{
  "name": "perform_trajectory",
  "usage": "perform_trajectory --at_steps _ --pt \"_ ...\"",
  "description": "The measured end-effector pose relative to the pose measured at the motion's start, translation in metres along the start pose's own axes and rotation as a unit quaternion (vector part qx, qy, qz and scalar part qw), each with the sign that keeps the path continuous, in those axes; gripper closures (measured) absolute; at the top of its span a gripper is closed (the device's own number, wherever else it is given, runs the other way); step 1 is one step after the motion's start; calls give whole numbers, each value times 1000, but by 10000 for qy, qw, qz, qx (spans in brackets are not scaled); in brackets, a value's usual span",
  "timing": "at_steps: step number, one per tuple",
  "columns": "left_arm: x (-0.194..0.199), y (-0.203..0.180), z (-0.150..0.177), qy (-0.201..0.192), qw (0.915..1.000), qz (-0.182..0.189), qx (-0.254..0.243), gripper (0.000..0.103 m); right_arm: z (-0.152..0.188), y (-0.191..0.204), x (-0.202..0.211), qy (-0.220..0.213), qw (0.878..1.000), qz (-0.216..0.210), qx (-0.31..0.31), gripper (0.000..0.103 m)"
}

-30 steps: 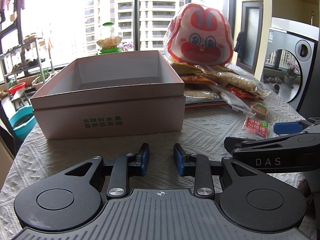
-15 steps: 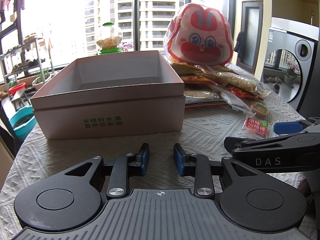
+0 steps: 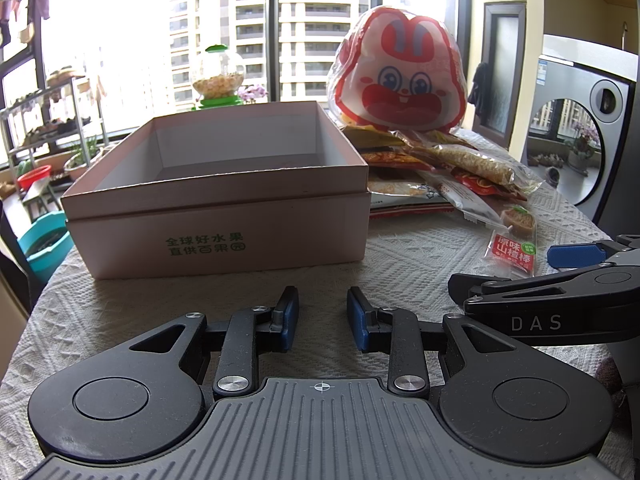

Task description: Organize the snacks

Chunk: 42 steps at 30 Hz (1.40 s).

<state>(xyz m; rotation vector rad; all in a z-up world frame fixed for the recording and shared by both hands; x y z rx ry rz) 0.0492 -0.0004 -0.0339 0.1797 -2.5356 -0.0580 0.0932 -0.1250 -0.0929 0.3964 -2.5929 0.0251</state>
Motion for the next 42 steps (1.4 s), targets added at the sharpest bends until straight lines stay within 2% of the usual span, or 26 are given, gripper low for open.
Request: perform_trajectory --at_steps 40,42 --pt "0 -1 0 -5 10000 -3 -3 70 0 -2 0 5 10000 -6 8 0" --pt "0 -1 0 -5 10000 0 2 70 0 -3 1 127 9997 -135 132 0"
Point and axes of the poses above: each gripper's, at about its wrist camera, not at the fingertips, and x roughly against the way its jaws point, y to its left, z to its underside, the point moved 6 cm from there along -x, roughly the way its jaws point, and after that the axes turned 8 degrees about -z, right-handed, at the moved point
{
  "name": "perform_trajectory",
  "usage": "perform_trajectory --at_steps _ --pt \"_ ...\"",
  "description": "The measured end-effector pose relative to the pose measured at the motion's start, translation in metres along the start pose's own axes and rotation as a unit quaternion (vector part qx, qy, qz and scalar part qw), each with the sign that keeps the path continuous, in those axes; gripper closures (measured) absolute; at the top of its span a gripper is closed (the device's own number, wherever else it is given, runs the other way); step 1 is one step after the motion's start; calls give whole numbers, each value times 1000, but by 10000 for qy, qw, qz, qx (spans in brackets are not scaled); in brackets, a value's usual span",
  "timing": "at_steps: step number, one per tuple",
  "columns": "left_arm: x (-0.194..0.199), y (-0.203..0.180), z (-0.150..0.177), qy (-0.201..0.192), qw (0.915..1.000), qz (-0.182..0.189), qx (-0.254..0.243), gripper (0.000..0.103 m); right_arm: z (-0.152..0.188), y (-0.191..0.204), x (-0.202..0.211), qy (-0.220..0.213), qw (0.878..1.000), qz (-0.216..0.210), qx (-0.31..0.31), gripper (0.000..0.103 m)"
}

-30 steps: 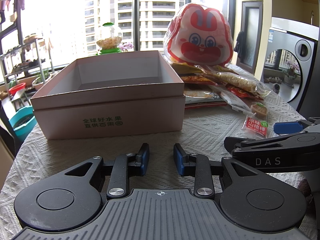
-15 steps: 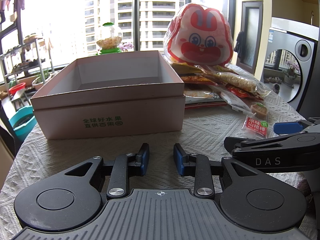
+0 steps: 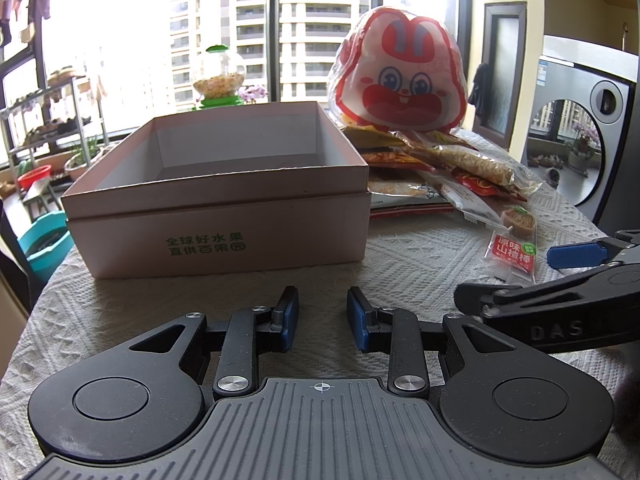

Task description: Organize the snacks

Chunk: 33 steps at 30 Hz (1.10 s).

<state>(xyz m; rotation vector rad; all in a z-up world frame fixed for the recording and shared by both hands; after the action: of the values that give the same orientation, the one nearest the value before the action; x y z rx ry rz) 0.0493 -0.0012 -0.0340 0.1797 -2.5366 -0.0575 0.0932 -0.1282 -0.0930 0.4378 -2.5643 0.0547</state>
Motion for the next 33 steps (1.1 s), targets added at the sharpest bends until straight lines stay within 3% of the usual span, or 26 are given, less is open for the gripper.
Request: perform_trajectory --at_steps 3,6,10,13,18,20,23,26,30,33 --pt "1 0 0 -3 10000 -24 -32 70 1 -10 5 413 9967 -595 370 0" --pt "1 -7 -4 21 9997 -87 -222 73 13 -17 19 599 9925 -836 658 0" --pt "9 -25 -34 105 9971 750 18 75 26 -22 42 665 9904 -971 731 0" --pt "12 -50 -74 -153 9967 772 206 75 29 -24 45 596 9906 -966 765 0" --pt "-42 -101 -108 255 9901 1353 -277 73 26 -24 40 489 9908 -989 784 0" --pt "-69 -115 -107 475 9872 1457 -438 73 28 -24 42 451 9911 -989 768 0" --pt "-95 -127 -97 776 9870 1161 -802 69 28 -25 43 427 9914 -986 750 0" --pt "-91 -128 -89 358 9857 1007 -1306 65 28 -24 43 421 9914 -985 749 0" --pt "-77 -125 -80 170 9776 1035 -1827 65 28 -24 43 425 9914 -982 750 0" --pt "-74 -117 -78 559 9772 1382 -1515 66 28 -24 43 425 9914 -983 748 0"
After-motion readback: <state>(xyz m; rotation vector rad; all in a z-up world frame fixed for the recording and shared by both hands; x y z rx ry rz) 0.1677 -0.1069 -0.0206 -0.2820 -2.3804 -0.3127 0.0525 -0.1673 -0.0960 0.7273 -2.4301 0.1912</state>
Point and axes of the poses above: each gripper's, at about its wrist camera, not at the fingertips, and x roughly against the way its jaws point, y to its left, z to its underside, the point moved 6 cm from there along -x, roughly the way its jaws point, and after that the axes turned 8 degrees about -z, right-handed, at the moved point
